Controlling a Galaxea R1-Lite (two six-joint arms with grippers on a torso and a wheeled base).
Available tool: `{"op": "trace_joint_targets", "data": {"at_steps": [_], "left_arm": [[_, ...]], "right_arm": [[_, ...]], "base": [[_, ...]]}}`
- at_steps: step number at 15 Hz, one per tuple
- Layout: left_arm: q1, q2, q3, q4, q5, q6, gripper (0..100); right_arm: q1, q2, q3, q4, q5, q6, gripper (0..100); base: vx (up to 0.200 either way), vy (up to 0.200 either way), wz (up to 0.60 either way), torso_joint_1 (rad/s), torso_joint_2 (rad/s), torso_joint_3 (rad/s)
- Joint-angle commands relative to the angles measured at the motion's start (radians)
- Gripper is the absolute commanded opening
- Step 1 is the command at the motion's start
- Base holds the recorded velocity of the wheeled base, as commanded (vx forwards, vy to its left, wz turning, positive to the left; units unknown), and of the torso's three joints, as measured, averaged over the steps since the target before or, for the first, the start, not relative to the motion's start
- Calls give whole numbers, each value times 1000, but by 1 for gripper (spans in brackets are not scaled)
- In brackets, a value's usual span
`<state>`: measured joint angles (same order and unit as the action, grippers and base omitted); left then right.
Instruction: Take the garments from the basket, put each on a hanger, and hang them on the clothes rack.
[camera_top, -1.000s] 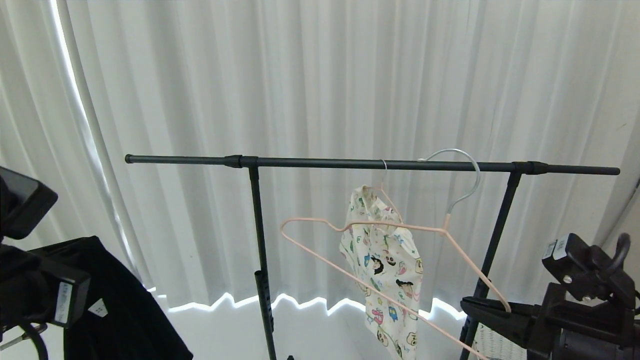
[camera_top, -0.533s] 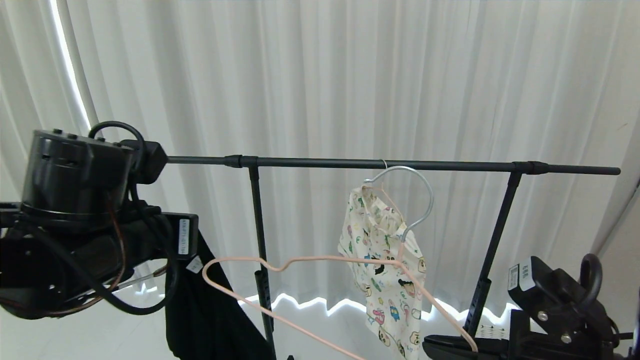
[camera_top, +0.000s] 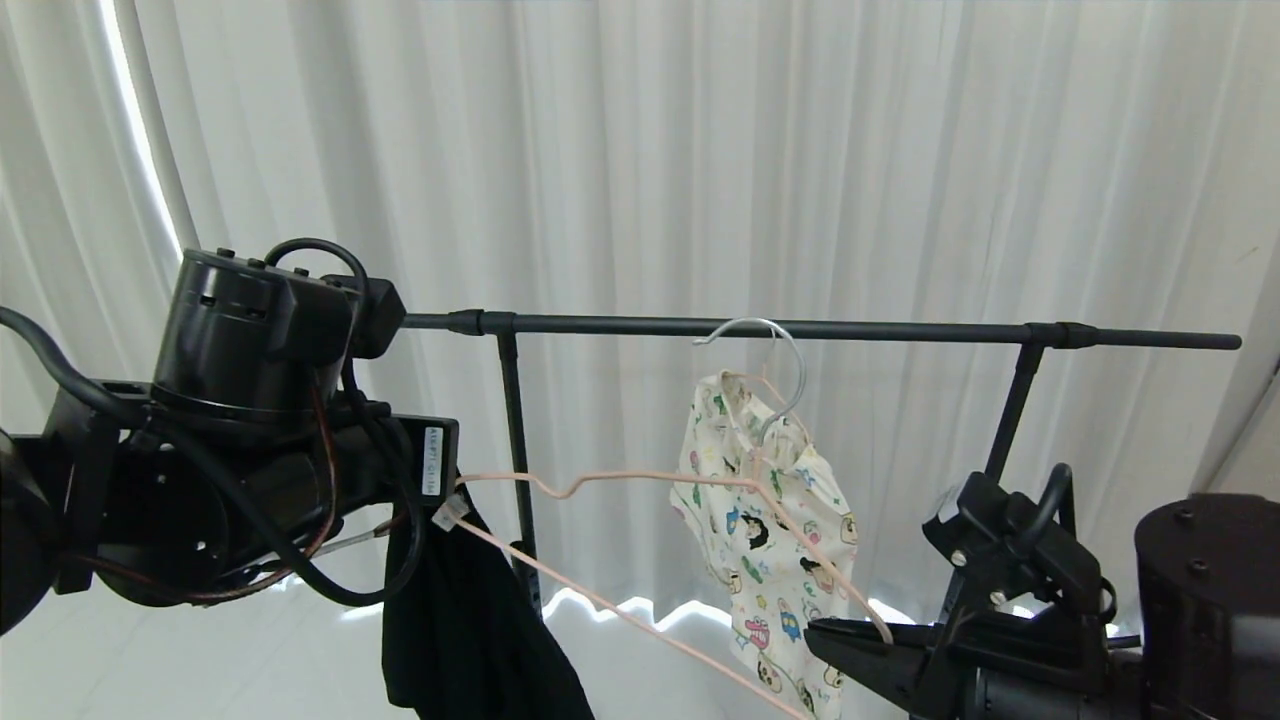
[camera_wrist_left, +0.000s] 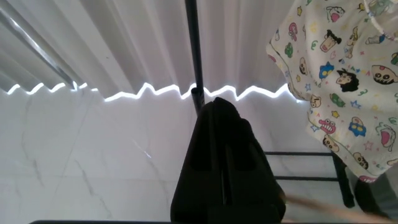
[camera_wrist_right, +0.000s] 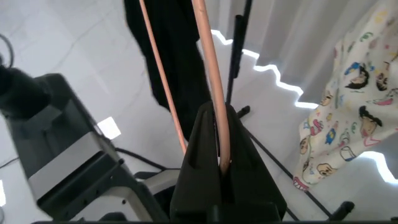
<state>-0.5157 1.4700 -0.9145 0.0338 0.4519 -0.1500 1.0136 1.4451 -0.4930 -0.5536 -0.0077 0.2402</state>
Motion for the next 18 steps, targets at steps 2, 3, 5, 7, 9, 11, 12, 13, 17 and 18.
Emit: {"op": "trace_joint_targets", "data": {"at_steps": [2, 3, 5, 7, 9, 11, 12, 13, 17, 18], "left_arm": [[-4, -2, -4, 0, 1, 0, 0], [-9, 1, -4, 0, -1, -2, 0], [-7, 6, -6, 0, 2, -2, 0], [-7, 3, -4, 0, 2, -2, 0], [-7, 3, -6, 0, 5, -2, 0], [-7, -2, -3, 0, 5, -2, 0], [-7, -2, 0, 0, 7, -2, 0], [-6, 0, 0, 0, 13, -2, 0], [-9, -17, 0, 0, 31, -2, 0], [-9, -22, 0, 0, 31, -2, 0]], "right_arm": [[-13, 41, -13, -15, -2, 1, 0], [-13, 43, -21, -15, -2, 1, 0], [-6, 43, -39, -15, 2, -1, 0], [3, 43, -49, -15, 3, -1, 0], [14, 43, -49, -15, 3, -1, 0], [14, 43, -53, -15, 2, -1, 0], [14, 43, -65, -15, 3, -1, 0], [14, 41, -73, -15, 6, -4, 0], [-3, 74, -87, -15, -9, -7, 0], [-3, 81, -88, -15, -9, -9, 0]], "base": [[0, 0, 0, 0, 0, 0], [0, 0, 0, 0, 0, 0], [0, 0, 0, 0, 0, 0], [0, 0, 0, 0, 0, 0], [0, 0, 0, 0, 0, 0], [0, 0, 0, 0, 0, 0], [0, 0, 0, 0, 0, 0], [0, 0, 0, 0, 0, 0], [0, 0, 0, 0, 0, 0], [0, 0, 0, 0, 0, 0]]}}
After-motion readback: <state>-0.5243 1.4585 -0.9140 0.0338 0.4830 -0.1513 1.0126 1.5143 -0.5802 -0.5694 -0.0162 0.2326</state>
